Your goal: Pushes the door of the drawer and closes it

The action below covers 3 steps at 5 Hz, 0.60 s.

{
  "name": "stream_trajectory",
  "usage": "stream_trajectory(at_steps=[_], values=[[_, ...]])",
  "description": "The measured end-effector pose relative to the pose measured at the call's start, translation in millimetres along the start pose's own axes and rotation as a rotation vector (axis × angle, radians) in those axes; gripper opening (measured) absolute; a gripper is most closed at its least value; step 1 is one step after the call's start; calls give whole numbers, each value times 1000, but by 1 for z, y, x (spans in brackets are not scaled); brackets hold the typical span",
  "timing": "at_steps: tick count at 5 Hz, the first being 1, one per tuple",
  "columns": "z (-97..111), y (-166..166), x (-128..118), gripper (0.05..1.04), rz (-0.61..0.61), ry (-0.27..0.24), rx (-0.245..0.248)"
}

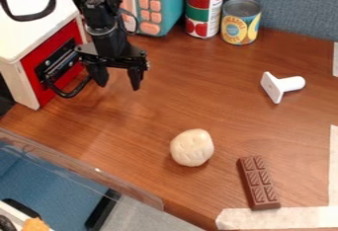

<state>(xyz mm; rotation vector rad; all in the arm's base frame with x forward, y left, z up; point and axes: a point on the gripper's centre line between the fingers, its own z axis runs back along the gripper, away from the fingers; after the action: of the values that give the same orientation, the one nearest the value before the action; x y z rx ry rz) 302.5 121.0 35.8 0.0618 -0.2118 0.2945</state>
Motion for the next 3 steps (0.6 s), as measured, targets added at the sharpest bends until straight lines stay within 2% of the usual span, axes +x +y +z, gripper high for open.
stream_trajectory(at_steps=[1,2,3], values=[[-1,-3,-1,999,8,5,-34],[5,-21,-16,999,-17,32,-76],[28,-56,-25,999,-81,7,-143]])
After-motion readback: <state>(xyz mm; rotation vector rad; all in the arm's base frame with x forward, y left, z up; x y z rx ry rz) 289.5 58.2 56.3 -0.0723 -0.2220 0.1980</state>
